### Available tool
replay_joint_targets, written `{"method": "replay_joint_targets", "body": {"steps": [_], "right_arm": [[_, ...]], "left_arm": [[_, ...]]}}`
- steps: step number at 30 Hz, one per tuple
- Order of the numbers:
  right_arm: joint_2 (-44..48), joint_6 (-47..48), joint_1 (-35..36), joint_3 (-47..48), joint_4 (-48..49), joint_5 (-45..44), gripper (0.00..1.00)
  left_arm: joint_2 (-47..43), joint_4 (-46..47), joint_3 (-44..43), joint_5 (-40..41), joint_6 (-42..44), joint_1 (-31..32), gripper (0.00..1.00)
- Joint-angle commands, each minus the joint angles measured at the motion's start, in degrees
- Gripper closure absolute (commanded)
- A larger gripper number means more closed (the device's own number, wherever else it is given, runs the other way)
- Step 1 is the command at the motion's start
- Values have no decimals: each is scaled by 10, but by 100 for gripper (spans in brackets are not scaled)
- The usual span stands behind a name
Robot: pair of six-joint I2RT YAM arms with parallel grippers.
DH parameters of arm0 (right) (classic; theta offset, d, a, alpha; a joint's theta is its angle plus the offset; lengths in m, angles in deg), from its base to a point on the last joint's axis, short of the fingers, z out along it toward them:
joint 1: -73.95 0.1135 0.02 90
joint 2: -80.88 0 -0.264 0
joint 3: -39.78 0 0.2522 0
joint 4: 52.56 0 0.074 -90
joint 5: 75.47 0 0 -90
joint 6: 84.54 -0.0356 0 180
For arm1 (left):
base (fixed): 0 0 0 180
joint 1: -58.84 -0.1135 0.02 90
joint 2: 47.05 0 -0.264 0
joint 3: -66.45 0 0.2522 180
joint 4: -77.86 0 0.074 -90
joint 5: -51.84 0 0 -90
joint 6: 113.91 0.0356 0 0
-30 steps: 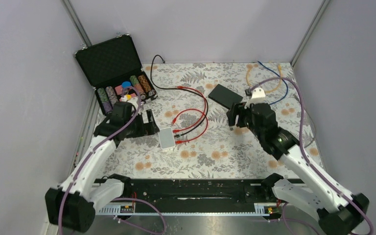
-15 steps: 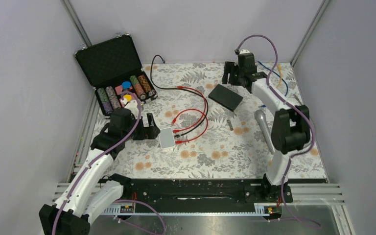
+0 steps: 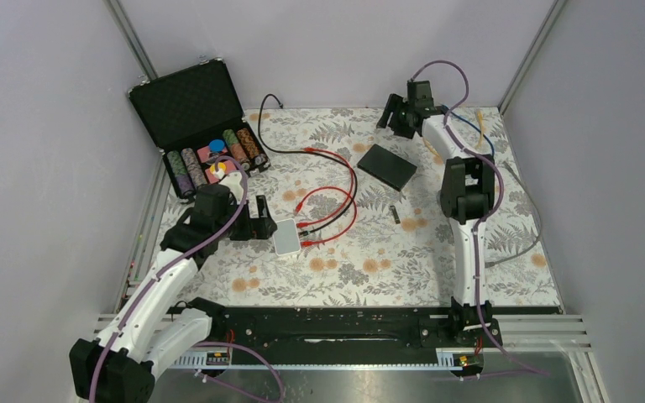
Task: Insert the plug into the switch port
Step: Place the switch port at the center of the board.
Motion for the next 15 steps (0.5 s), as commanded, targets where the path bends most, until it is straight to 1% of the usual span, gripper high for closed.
{"method": "replay_joint_targets", "body": {"steps": [1,7,12,15], "right_arm": [[-52,-57,-5,72,-75,50,29],[-78,-53,-4,102,-81,85,30],[-108,-24,-4,132,-100,176,30],[-117,-17,-3,138,-114,201,31]], "left_arm": [[7,21,-9,4,12,2,1],[4,21,-8,9,13,2,1],[7,22,-9,8,14,2,1],[7,22,-9,6,13,2,1]]}}
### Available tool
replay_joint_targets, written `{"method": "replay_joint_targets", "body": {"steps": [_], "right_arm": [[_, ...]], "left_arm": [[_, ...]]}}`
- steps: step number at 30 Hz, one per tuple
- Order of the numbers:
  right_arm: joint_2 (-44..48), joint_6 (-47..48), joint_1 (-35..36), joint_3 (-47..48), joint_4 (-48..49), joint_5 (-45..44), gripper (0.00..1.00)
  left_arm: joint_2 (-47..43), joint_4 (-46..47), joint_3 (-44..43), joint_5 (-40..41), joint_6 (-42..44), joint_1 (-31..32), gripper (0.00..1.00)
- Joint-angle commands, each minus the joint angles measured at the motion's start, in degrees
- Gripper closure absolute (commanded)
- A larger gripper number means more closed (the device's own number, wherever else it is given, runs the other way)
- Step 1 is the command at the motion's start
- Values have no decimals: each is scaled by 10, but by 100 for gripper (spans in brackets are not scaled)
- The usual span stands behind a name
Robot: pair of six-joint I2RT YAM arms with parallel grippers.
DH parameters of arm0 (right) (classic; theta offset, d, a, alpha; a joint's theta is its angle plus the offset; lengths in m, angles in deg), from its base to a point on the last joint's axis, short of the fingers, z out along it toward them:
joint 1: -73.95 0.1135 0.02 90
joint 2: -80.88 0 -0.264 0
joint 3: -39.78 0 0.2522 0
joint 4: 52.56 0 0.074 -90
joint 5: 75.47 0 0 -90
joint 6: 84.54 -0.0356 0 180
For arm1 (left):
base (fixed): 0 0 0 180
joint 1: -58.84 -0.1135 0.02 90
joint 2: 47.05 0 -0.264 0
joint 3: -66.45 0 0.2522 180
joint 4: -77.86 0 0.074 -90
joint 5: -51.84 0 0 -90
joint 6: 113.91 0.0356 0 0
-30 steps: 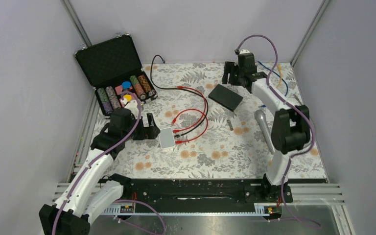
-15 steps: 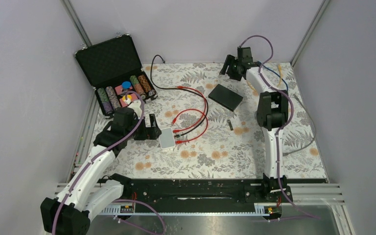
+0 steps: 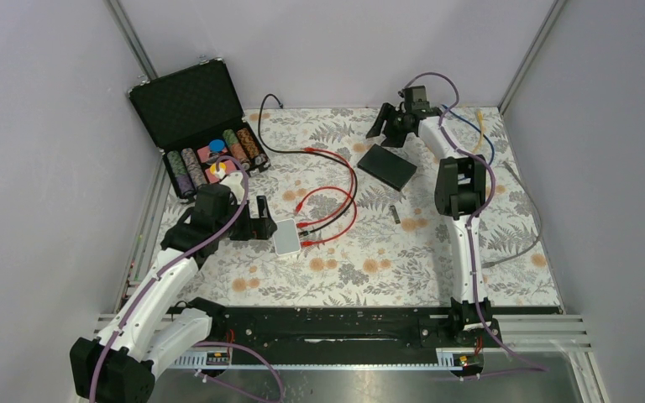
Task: Insert the plug into the switch port
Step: Place the switch port at the center of the board.
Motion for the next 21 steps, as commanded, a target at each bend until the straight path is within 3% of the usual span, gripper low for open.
{"method": "replay_joint_targets", "body": {"steps": [1,8,13,17,21], "right_arm": [[-14,20,3,30,-35,72,31],[-16,27,5,37,-47,61,32],[-20,70,29,48,-40,130,34],[-16,162,59,71,-130,132,37],[18,188,63,10,-163,124,40]], "left_arm": [[-3,22,-8,4,5,2,1],[-12,18,-6,7,3,7,1],[-18,15,-6,10,4,12,1],[-22,16,-3,-2,6,16,1],[-23,16,-3,-5,7,22,1]]}}
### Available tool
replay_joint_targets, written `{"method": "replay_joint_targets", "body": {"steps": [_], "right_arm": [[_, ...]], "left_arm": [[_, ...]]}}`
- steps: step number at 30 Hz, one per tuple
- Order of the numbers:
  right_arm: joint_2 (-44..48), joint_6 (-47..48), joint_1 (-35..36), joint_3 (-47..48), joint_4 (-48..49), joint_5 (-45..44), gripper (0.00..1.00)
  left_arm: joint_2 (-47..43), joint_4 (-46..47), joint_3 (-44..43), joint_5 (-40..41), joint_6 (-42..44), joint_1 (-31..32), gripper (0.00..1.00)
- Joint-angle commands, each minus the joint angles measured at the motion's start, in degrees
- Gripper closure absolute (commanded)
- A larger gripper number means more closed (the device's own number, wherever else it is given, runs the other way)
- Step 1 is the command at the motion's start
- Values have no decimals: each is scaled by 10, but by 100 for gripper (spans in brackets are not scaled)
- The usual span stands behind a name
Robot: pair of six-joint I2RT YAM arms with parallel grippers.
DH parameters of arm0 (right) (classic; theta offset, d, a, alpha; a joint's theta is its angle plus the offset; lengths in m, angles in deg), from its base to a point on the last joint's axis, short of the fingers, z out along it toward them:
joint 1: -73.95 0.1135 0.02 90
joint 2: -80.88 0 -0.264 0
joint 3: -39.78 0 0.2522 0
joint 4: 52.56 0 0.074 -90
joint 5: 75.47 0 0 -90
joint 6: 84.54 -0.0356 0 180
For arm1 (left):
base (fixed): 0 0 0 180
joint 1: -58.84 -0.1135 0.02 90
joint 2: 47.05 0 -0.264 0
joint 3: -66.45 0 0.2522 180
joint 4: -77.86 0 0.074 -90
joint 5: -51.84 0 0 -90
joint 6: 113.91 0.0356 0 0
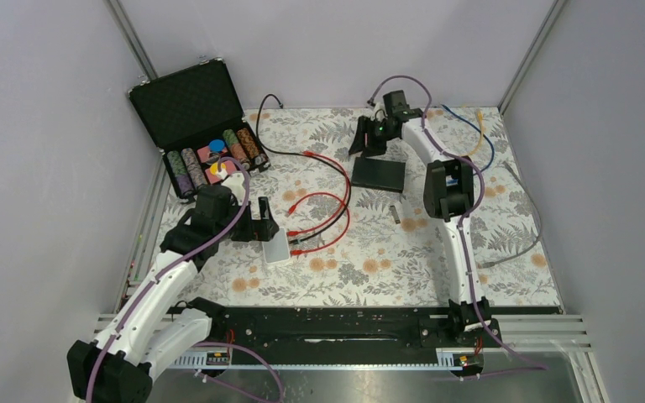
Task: Insert the plug into the switch port
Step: Place the switch port at the center of the board, then pick up the connector from the center of the board.
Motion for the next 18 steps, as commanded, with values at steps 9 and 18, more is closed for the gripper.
{"method": "replay_joint_targets", "body": {"steps": [9,18], "right_arm": [[177,160,48,-218,-85,17,47],[414,36,12,-393,-23,-142,46]], "left_arm": [[-18,18,-4,-8,7,13,1],[-40,18,-1,7,-3,26,1]]}}
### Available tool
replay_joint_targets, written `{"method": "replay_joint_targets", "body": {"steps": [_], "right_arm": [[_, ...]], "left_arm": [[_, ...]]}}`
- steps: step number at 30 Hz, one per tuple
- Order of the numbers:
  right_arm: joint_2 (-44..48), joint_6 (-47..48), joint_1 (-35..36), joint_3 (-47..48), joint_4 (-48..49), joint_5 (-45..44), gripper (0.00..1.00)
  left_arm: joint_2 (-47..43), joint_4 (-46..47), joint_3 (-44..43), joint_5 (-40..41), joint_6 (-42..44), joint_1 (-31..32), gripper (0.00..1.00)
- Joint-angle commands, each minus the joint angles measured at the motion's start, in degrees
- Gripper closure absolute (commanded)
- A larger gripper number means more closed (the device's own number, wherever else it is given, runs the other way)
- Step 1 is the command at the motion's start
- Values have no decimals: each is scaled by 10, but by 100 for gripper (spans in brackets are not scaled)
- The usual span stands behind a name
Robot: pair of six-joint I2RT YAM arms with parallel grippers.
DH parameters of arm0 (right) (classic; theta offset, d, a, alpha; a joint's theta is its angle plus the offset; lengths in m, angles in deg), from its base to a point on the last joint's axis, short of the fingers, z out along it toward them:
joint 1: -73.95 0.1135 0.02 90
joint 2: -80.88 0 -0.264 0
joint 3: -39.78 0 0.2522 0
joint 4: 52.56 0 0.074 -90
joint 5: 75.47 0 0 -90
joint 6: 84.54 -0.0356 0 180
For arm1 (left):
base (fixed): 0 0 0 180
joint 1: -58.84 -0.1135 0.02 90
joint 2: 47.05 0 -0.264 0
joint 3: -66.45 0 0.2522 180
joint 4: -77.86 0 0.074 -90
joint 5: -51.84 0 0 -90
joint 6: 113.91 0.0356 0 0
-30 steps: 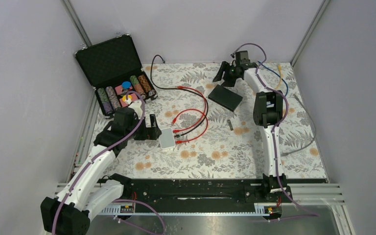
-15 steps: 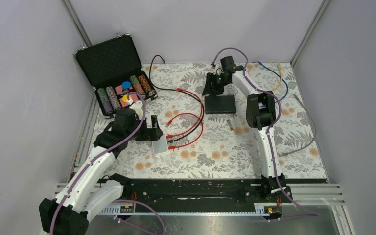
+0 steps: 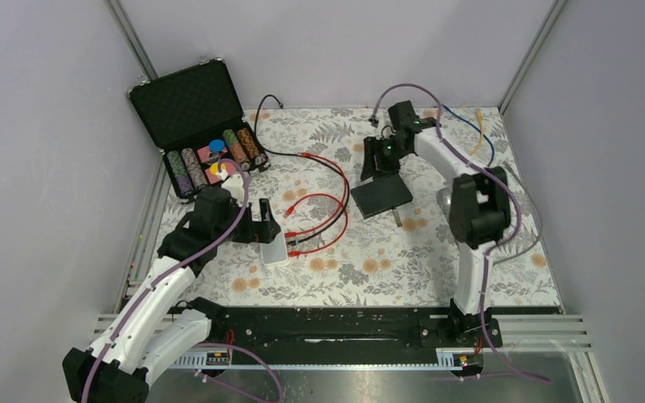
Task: Insert the plug into the switch port
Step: Pick up the connector from the center of the board.
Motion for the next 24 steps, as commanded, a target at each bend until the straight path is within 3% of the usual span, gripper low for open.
{"method": "replay_joint_targets", "body": {"steps": [1,5,10,16,24], "right_arm": [[184,-96,-43,-117,44,-157,45],[348,-194,-90,-256,61,-363,43],[486,-337,-186,-403,89,-422,43],[485,-519,-240,-441,-95,-574,45],[508,-598,-337,-557,-71,-612,49]], "left_arm": [[-22,19,-1,8,-5,12,1],[-40,21,-2,17,-12,13,1],[-51,18,-4,43,-13,38,1],[-62,2,-8,79,-9,83,1],[-49,4,-8,77,-10,100,1]]}}
